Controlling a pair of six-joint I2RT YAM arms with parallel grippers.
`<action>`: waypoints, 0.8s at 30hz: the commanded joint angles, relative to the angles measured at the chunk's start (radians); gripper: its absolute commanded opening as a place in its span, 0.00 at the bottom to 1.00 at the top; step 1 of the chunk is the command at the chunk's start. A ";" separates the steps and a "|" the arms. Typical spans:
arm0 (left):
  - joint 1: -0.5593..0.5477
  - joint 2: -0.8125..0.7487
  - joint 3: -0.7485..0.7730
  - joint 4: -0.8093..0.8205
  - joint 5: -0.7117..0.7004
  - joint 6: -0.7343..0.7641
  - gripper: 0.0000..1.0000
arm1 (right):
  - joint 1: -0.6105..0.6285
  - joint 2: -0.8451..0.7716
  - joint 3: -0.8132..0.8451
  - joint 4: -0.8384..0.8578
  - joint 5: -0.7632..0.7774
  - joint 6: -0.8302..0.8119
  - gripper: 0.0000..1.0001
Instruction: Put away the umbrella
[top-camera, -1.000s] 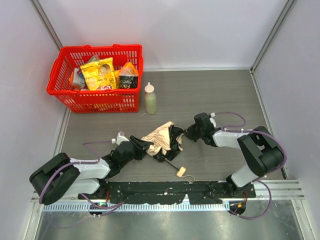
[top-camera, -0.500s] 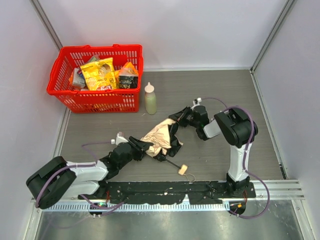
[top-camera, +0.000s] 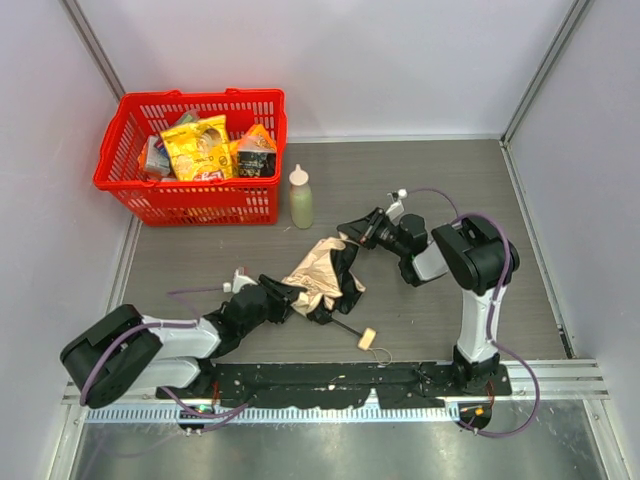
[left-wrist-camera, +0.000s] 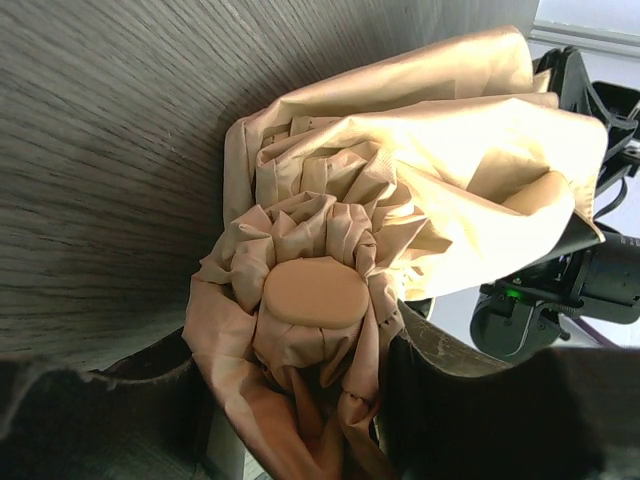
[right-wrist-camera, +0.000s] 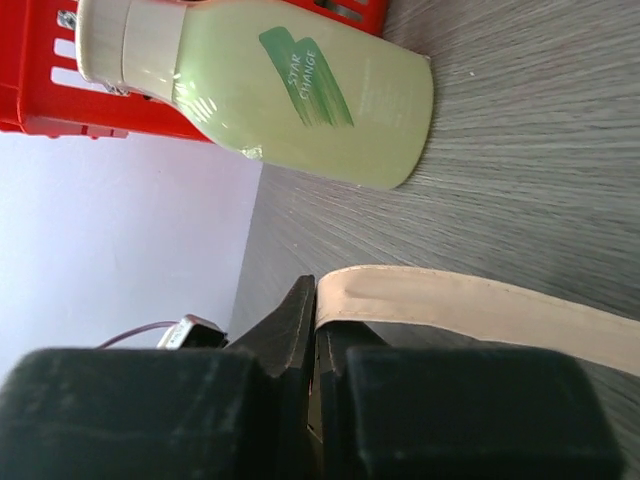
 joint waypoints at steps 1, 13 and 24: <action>-0.005 -0.015 0.002 -0.145 0.012 0.041 0.00 | -0.015 -0.093 -0.056 0.191 0.039 -0.156 0.15; -0.003 -0.019 0.015 -0.168 0.013 0.038 0.00 | -0.013 -0.194 0.119 -0.408 0.297 -0.365 0.11; -0.003 0.004 0.034 -0.171 0.031 0.041 0.00 | -0.064 -0.135 0.225 -0.523 0.382 -0.532 0.01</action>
